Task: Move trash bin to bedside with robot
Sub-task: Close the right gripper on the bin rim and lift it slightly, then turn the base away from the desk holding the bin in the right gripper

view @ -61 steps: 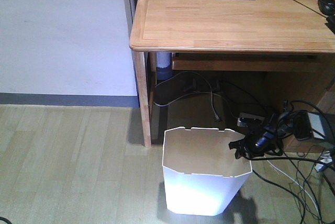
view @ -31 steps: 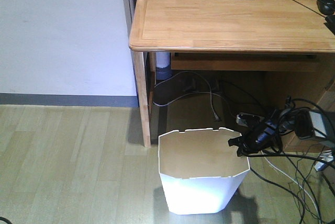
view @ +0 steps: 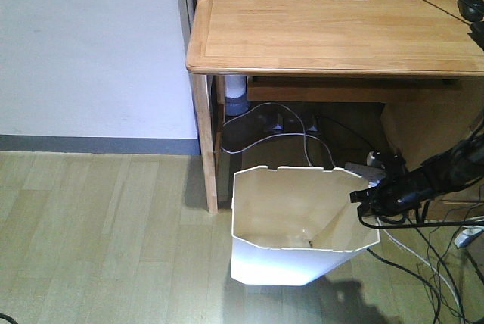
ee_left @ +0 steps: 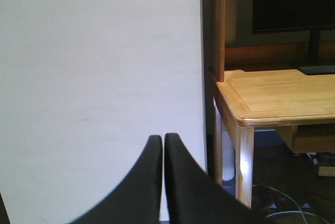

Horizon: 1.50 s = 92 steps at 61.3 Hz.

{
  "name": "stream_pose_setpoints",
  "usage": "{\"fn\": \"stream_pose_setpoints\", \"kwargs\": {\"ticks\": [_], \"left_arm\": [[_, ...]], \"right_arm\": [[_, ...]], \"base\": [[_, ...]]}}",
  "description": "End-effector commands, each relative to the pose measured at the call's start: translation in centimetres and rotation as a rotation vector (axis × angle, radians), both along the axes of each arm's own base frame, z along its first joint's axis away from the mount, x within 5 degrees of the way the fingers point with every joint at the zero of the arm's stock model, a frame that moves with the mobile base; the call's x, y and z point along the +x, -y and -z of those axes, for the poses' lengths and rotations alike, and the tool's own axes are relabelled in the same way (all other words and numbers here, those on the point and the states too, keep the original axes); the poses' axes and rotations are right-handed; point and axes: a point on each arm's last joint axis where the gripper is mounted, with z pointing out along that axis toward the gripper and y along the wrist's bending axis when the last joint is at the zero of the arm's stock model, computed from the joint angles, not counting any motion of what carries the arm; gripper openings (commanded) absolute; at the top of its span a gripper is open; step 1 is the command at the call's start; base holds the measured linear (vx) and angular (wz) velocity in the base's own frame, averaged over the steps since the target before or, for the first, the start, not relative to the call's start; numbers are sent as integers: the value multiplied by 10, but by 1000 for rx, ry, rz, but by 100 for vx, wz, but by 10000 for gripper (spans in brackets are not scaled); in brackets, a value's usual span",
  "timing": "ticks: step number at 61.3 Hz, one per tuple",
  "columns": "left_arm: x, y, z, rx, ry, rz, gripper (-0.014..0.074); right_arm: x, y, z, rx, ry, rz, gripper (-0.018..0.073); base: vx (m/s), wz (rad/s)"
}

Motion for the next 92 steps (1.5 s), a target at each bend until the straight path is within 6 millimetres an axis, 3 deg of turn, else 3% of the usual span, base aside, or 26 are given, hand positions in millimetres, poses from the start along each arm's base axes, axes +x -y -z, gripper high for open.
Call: {"fn": "stream_pose_setpoints", "kwargs": {"ticks": [1, 16, 37, 92], "left_arm": [[0, 1, -3, -23, 69, 10, -6], [0, 1, -3, -23, 69, 10, -6], [0, 1, -3, -23, 69, 10, -6], [0, 1, -3, -23, 69, 10, -6]], "right_arm": [[3, -9, -58, 127, 71, -28, -4], [-27, -16, -99, 124, 84, -72, -4], [-62, -30, -133, 191, 132, -84, -4], [-62, -32, -134, 213, 138, -59, -4]], "base": [[0, 0], [0, 0], [0, 0], [0, 0]]}}
